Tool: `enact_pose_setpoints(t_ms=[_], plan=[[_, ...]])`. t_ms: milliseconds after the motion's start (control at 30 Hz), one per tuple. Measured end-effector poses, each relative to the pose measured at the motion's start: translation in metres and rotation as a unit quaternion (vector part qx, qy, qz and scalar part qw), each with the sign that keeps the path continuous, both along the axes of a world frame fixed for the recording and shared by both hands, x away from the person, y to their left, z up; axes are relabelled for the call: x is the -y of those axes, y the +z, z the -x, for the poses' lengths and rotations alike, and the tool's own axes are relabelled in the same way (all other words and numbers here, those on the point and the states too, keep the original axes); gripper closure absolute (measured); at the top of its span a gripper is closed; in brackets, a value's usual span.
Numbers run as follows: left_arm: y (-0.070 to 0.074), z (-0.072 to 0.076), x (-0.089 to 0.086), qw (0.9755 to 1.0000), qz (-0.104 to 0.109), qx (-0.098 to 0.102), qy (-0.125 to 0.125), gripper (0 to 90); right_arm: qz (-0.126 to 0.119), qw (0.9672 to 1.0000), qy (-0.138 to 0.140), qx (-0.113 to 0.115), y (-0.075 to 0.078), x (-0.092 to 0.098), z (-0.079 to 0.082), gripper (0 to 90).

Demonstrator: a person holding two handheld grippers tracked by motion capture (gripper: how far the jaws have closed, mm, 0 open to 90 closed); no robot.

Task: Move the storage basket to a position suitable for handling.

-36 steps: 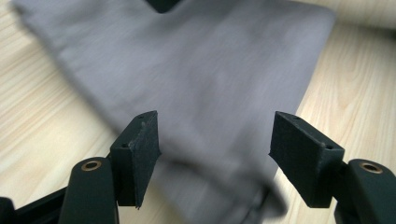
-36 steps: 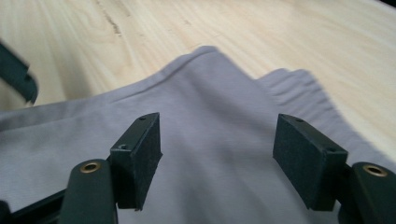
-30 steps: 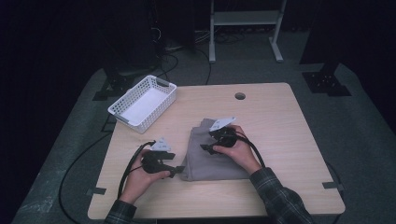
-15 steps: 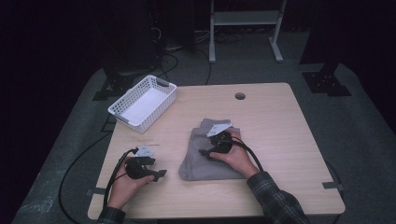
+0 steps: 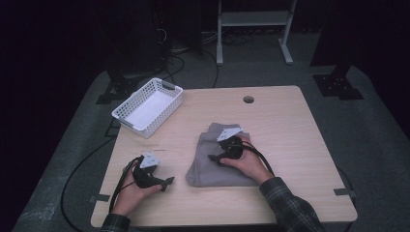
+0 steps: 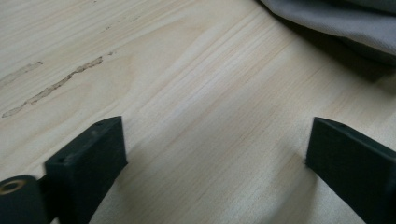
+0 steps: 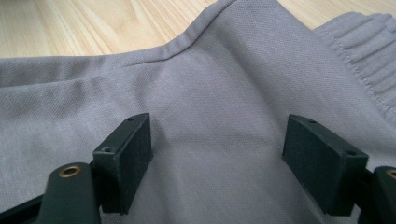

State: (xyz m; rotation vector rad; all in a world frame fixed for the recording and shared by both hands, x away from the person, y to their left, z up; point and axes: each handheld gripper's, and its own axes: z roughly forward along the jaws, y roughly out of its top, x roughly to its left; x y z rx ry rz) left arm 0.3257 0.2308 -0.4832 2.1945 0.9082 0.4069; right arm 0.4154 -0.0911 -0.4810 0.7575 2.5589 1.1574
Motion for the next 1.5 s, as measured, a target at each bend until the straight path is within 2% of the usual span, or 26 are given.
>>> enact_pose_setpoints(t_ms=[367, 700, 1500], plan=[[-0.001, -0.001, 0.002, 1.0, -0.004, -0.004, -0.002, 0.0, -0.002, 1.0, -0.007, -0.001, -0.001, 0.017, 0.006, 22.8], [-0.001, -0.001, 0.002, 1.0, -0.003, -0.004, -0.003, 0.0, -0.003, 0.9998, -0.02, 0.0, -0.001, 0.047, 0.017, 22.9], [-0.001, 0.0, 0.002, 1.0, -0.003, -0.005, -0.001, 0.0, -0.003, 0.9987, -0.05, -0.001, -0.002, 0.1, 0.037, 22.9]])
